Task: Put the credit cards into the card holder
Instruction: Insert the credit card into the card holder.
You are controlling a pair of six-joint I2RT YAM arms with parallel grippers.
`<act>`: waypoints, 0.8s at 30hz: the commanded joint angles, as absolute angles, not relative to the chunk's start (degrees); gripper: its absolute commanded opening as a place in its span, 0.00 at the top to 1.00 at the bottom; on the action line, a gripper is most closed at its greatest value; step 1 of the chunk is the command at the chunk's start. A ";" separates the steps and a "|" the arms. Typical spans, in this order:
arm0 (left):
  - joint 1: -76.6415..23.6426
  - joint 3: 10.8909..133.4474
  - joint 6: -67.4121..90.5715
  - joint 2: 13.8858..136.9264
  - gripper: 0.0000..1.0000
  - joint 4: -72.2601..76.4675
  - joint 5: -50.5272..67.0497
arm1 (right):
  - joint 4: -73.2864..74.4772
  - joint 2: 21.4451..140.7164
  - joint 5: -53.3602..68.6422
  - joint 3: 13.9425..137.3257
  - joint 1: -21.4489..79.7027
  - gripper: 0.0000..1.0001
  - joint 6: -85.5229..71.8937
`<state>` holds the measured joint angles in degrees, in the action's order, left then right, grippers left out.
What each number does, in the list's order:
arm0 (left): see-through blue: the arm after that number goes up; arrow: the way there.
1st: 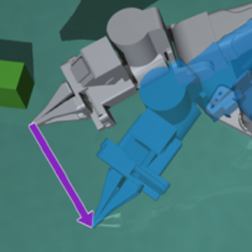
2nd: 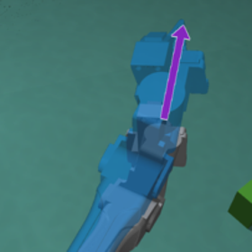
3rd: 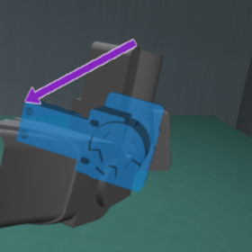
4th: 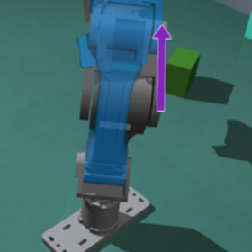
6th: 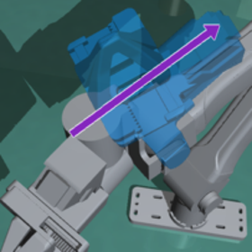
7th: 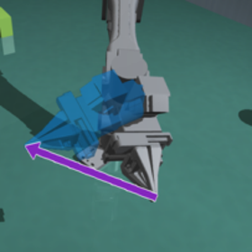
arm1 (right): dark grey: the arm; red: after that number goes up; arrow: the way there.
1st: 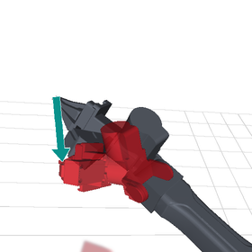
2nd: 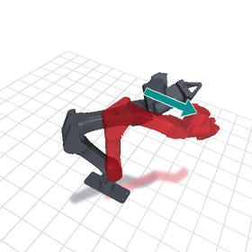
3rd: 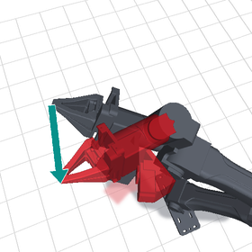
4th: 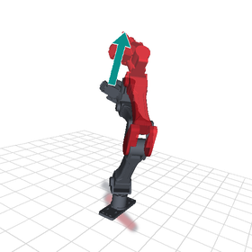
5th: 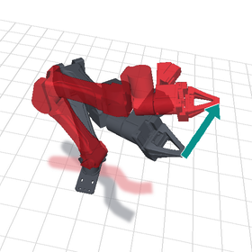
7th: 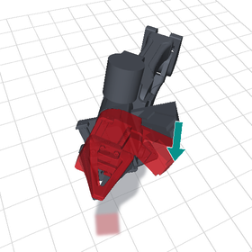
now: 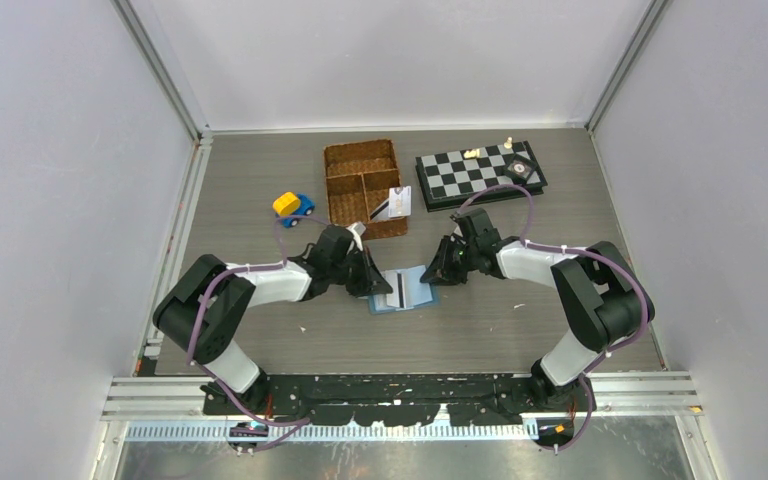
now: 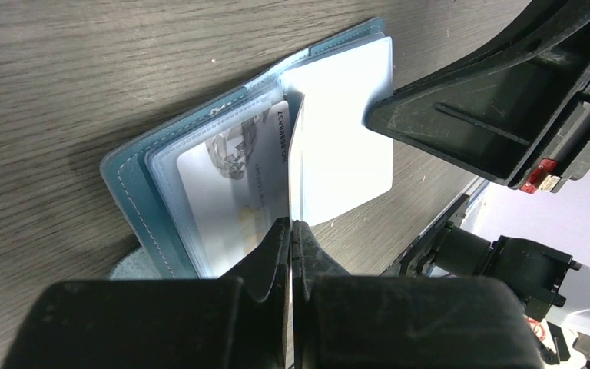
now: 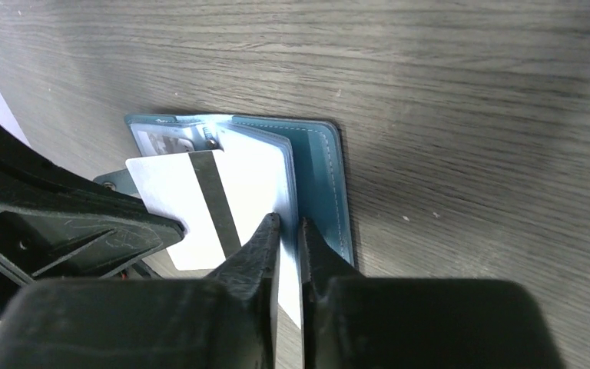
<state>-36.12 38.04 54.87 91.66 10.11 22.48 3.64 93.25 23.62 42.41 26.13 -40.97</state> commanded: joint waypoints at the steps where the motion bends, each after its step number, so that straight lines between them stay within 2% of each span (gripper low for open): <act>1: -35.88 37.18 54.49 92.48 1.00 12.44 21.53 | 2.63 93.74 25.00 41.33 27.29 0.93 -42.26; 3: -35.78 37.09 54.57 92.02 1.00 12.32 21.53 | 3.32 93.74 24.13 41.40 27.28 0.99 -42.13; 24: -34.36 34.52 59.75 92.46 1.00 21.98 28.92 | 6.44 96.31 22.49 42.89 27.29 0.99 -40.96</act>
<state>-34.04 34.92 58.61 92.55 17.39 27.14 3.53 93.56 24.10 42.61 26.02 -41.15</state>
